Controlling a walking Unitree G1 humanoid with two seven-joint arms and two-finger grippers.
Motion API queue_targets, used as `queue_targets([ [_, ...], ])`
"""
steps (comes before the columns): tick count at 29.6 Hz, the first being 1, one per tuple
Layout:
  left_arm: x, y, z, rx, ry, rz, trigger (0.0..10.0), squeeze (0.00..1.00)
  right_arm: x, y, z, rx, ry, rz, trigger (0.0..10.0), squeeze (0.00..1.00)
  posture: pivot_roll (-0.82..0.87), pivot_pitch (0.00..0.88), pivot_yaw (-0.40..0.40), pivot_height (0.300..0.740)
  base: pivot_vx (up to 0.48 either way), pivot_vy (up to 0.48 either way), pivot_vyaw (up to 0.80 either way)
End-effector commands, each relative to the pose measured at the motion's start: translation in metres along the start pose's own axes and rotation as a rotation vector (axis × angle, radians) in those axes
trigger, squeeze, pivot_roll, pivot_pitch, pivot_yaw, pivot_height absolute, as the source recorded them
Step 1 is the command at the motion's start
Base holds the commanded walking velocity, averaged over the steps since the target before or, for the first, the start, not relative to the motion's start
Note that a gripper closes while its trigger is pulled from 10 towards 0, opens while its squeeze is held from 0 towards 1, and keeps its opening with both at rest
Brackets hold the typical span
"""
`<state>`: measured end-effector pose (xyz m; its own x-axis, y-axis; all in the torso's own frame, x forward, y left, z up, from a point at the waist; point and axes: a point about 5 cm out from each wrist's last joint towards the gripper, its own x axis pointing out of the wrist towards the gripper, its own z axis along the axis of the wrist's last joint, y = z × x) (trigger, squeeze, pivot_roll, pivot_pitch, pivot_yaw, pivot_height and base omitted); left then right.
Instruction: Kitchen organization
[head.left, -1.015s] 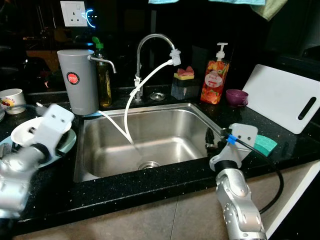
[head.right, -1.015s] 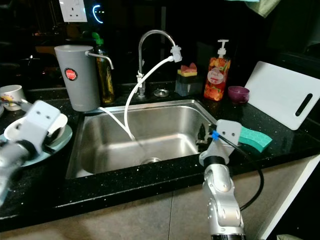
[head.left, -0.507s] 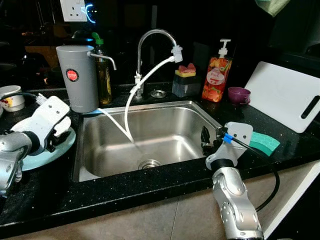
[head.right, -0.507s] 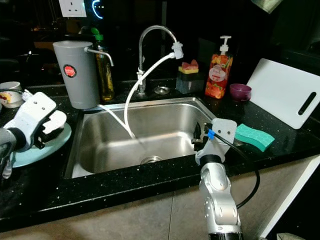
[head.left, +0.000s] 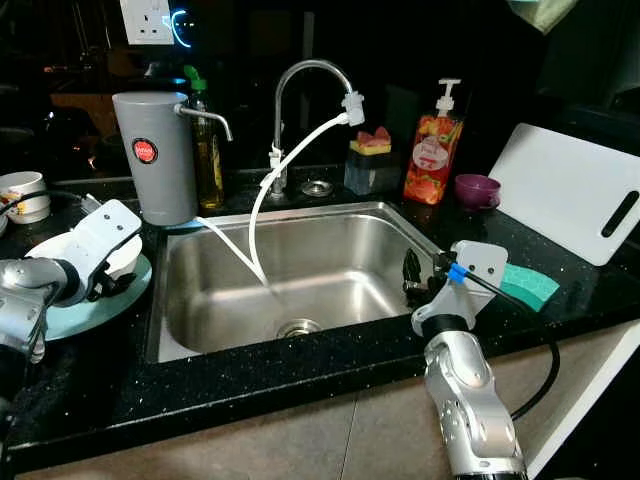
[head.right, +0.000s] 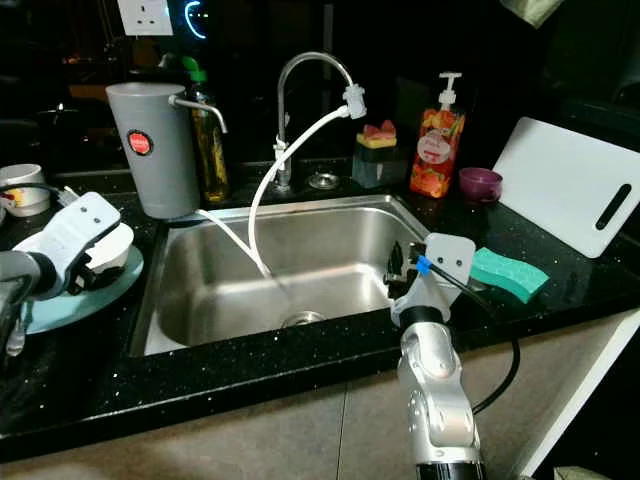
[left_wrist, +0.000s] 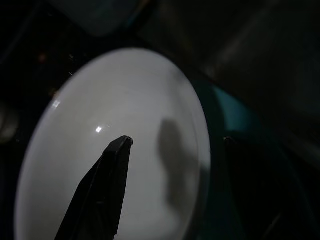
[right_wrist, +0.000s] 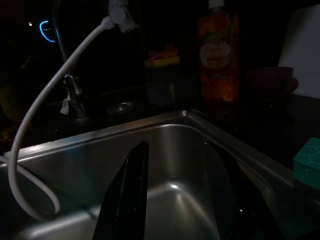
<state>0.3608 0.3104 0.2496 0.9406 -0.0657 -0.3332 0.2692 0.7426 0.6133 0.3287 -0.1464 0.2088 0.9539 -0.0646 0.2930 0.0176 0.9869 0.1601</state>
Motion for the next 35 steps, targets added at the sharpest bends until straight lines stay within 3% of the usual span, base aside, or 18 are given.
queue_targets([
  [1, 0.005, -0.005, -0.003, 0.017, 0.017, -0.029, 10.0, 0.0, 0.0, -0.001, 0.001, 0.001, -0.006, -0.008, 10.0, 0.0, 0.14, 0.017, -0.026, 0.74, 0.0, 0.0, 0.0],
  [8, 0.009, -0.006, -0.007, 0.029, 0.034, -0.03, 10.0, 0.0, 0.0, -0.003, 0.002, -0.003, -0.01, -0.012, 10.0, 0.0, 0.13, 0.01, -0.025, 0.74, 0.0, 0.0, 0.0],
  [10, 0.01, -0.007, -0.01, 0.043, 0.043, -0.033, 7.2, 0.0, 0.001, -0.002, 0.002, -0.003, -0.012, -0.011, 10.0, 0.0, 0.13, 0.01, -0.025, 0.74, 0.0, 0.0, 0.0],
  [12, 0.011, -0.008, -0.011, 0.045, 0.045, -0.033, 7.2, 0.0, 0.001, -0.002, 0.002, -0.003, -0.012, -0.011, 10.0, 0.0, 0.13, 0.009, -0.025, 0.74, 0.0, 0.0, 0.0],
  [13, 0.011, -0.008, -0.012, 0.046, 0.047, -0.032, 0.0, 0.0, 0.001, -0.002, 0.002, -0.003, -0.012, -0.011, 10.0, 0.0, 0.13, 0.01, -0.026, 0.74, 0.0, 0.0, 0.0],
  [21, 0.011, -0.013, -0.01, 0.133, 0.0, -0.028, 0.0, 0.0, 0.0, -0.002, 0.002, -0.005, -0.01, -0.009, 10.0, 0.0, 0.12, 0.017, -0.029, 0.74, 0.0, 0.0, 0.0],
  [22, 0.01, -0.01, -0.003, 0.195, -0.027, 0.029, 0.0, 0.0, 0.0, -0.001, 0.002, -0.005, -0.01, -0.005, 10.0, 0.0, 0.12, 0.017, -0.029, 0.74, 0.0, 0.0, 0.0],
  [23, 0.01, -0.01, -0.003, 0.195, -0.027, 0.029, 0.0, 0.0, 0.0, -0.001, 0.002, -0.005, -0.01, -0.005, 10.0, 0.0, 0.12, 0.017, -0.029, 0.74, 0.0, 0.0, 0.0],
  [24, 0.01, -0.008, 0.002, 0.243, -0.048, 0.073, 2.4, 0.0, 0.0, 0.0, 0.003, -0.004, -0.011, -0.002, 10.0, 0.0, 0.12, 0.017, -0.029, 0.74, 0.0, 0.0, 0.0],
  [25, 0.009, -0.007, 0.009, 0.281, -0.073, 0.112, 10.0, 0.0, 0.001, 0.001, 0.003, -0.004, -0.012, 0.001, 10.0, 0.0, 0.12, 0.018, -0.029, 0.74, 0.0, 0.0, 0.0],
  [29, 0.006, -0.006, 0.026, 0.344, -0.151, 0.185, 10.0, 0.0, 0.002, 0.002, 0.004, 0.0, -0.016, 0.004, 10.0, 0.0, 0.12, 0.021, -0.03, 0.74, 0.0, 0.0, 0.0],
  [30, 0.003, -0.007, 0.035, 0.392, -0.196, 0.223, 10.0, 0.0, 0.002, 0.003, 0.005, 0.003, -0.017, 0.005, 10.0, 0.0, 0.12, 0.021, -0.03, 0.74, 0.0, 0.0, 0.0],
  [32, -0.007, -0.018, 0.066, 0.608, -0.379, 0.308, 10.0, 0.0, 0.005, 0.009, 0.01, 0.032, -0.029, 0.022, 10.0, 0.0, 0.12, 0.021, -0.03, 0.74, 0.0, 0.0, 0.0],
  [33, -0.007, -0.018, 0.066, 0.608, -0.379, 0.308, 10.0, 0.0, 0.005, 0.009, 0.01, 0.032, -0.029, 0.022, 10.0, 0.0, 0.12, 0.021, -0.03, 0.74, 0.0, 0.0, 0.0],
  [34, -0.015, -0.036, 0.086, 0.771, -0.529, 0.324, 10.0, 0.0, 0.008, 0.016, 0.018, 0.088, -0.044, 0.045, 10.0, 0.0, 0.13, 0.026, -0.036, 0.74, 0.0, 0.0, 0.0],
  [35, -0.018, -0.048, 0.092, 0.828, -0.599, 0.302, 10.0, 0.0, 0.01, 0.02, 0.023, 0.12, -0.052, 0.064, 10.0, 0.0, 0.13, 0.026, -0.036, 0.74, 0.0, 0.0, 0.0],
])
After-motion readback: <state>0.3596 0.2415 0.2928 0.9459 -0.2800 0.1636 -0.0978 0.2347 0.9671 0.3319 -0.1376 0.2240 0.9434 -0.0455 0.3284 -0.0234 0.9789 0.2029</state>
